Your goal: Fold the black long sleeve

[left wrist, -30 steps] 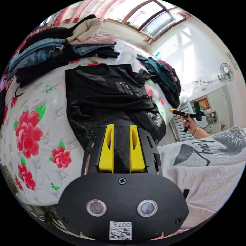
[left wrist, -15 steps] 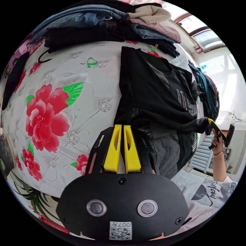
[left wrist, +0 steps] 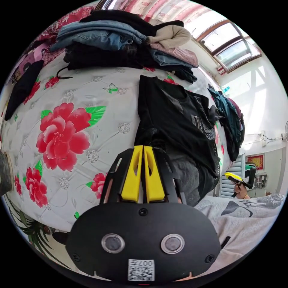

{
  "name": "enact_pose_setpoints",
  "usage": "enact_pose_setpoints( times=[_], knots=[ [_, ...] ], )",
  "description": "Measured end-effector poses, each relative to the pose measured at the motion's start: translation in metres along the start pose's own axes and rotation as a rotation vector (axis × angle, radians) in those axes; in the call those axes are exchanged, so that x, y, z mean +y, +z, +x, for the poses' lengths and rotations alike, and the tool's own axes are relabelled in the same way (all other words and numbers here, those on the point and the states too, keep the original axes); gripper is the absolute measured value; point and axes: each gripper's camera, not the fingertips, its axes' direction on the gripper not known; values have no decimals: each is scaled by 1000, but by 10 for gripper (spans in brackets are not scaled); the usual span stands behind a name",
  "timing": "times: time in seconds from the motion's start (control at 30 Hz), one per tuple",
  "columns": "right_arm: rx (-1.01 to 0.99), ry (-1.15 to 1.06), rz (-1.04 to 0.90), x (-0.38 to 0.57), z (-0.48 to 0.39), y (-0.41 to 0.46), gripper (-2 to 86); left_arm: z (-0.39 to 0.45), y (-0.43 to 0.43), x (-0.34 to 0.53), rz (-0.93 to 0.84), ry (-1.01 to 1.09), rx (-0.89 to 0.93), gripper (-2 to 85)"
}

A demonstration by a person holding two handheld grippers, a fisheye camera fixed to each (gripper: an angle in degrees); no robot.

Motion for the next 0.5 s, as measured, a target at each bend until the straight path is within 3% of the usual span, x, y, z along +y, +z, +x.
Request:
enact_pose_setpoints(
  times=[0.13, 0.3, 0.33, 0.37, 0.5],
  knots=[
    [-91, 30, 171, -31, 23, -23, 41, 33, -13, -17, 75, 108, 3, -7],
    [-216, 43, -10, -79, 58, 11, 51, 47, 51, -38, -125, 79, -71, -8],
    [-220, 49, 29, -88, 70, 2, 53, 45, 67, -39, -193, 49, -94, -9],
    [-195, 72, 107, -97, 86, -16, 55, 46, 62, -37, -119, 41, -100, -9],
    [-127, 261, 353, -134, 168, -82, 65, 48, 66, -40, -121, 7, -111, -9]
  ],
)
